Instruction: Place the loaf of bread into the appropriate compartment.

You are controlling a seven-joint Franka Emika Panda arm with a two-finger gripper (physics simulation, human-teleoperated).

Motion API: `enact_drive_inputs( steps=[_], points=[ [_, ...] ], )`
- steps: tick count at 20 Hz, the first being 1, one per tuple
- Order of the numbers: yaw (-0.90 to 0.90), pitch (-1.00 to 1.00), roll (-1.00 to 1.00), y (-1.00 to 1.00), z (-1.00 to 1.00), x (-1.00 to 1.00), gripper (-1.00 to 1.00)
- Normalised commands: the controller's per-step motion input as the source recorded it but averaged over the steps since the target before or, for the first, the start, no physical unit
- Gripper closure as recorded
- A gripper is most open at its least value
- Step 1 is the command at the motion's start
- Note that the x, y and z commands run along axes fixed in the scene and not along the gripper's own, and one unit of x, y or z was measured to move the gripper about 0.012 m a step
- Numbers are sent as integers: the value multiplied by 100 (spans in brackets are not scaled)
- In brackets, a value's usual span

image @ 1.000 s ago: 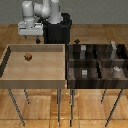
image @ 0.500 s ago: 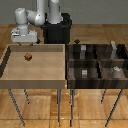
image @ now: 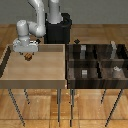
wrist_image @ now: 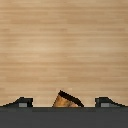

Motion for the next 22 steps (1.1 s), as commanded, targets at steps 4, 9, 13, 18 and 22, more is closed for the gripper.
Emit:
enact_drive_inputs(
  steps=[4,9,13,18,22],
  points=[
    [0,0,0,0,0,-25,-100],
    [0,0,0,0,-60,0,-100],
    [0,0,0,0,-75,0,100],
    [0,0,0,0,0,0,100],
    [0,0,0,0,25,0,100]
  ],
)
